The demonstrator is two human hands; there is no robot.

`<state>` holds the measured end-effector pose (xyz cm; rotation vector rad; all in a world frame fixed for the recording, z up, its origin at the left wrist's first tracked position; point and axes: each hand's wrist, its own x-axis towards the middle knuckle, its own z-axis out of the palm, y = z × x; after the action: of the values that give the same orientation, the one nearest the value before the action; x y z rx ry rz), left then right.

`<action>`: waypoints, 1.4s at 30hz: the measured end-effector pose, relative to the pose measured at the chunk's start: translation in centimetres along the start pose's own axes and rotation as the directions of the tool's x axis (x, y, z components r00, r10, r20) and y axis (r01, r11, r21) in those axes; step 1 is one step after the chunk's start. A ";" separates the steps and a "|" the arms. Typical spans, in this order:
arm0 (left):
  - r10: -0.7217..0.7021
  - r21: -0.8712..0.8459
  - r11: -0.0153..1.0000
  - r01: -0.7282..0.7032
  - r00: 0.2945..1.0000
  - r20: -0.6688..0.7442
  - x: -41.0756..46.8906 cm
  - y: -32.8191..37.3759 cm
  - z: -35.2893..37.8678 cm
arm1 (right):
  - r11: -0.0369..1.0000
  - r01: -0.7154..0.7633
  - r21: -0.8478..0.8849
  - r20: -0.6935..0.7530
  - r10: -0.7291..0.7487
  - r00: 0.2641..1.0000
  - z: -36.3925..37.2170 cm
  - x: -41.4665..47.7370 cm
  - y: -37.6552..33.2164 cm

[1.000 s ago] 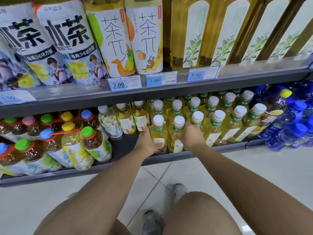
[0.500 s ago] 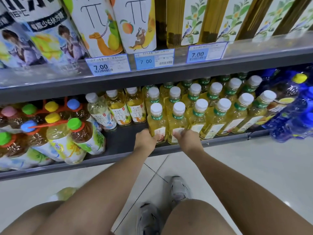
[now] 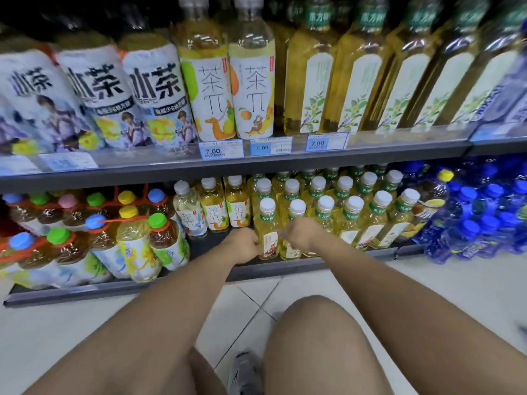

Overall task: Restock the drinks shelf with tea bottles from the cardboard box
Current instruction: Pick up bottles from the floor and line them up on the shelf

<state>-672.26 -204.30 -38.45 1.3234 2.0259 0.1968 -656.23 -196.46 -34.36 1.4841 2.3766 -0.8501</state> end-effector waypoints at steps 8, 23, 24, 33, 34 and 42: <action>-0.053 0.134 0.990 0.052 0.999 0.006 -14.8 -6.3 -9.9 | 0.898 0.332 -0.288 0.132 -0.306 0.943 -4.6 -9.0 -14.9; -0.391 -0.207 0.914 0.348 0.891 -0.230 -26.9 -29.5 -4.0 | 0.567 0.792 -0.229 0.519 -0.617 0.592 15.3 -6.0 -29.7; -0.404 -0.223 0.907 0.358 0.889 -0.217 -26.6 -30.6 -2.4 | 0.572 0.794 -0.206 0.539 -0.611 0.580 16.7 -5.2 -29.5; -0.409 -0.168 0.898 0.407 0.912 0.021 -20.2 -36.3 8.7 | 0.572 0.812 -0.120 0.495 -0.674 0.548 27.8 1.4 -26.5; -0.405 -0.143 0.903 0.406 0.914 0.042 -19.6 -36.6 9.4 | 0.565 0.810 -0.153 0.467 -0.681 0.564 28.6 1.8 -26.5; -0.377 0.002 0.925 0.379 0.918 0.121 -15.7 -37.2 14.8 | 0.672 0.733 -0.105 0.310 -0.678 0.666 28.5 4.0 -25.5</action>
<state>-687.04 -238.55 -59.79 0.8820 2.1226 -0.0379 -683.79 -218.04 -50.18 0.2743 2.7340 -0.7970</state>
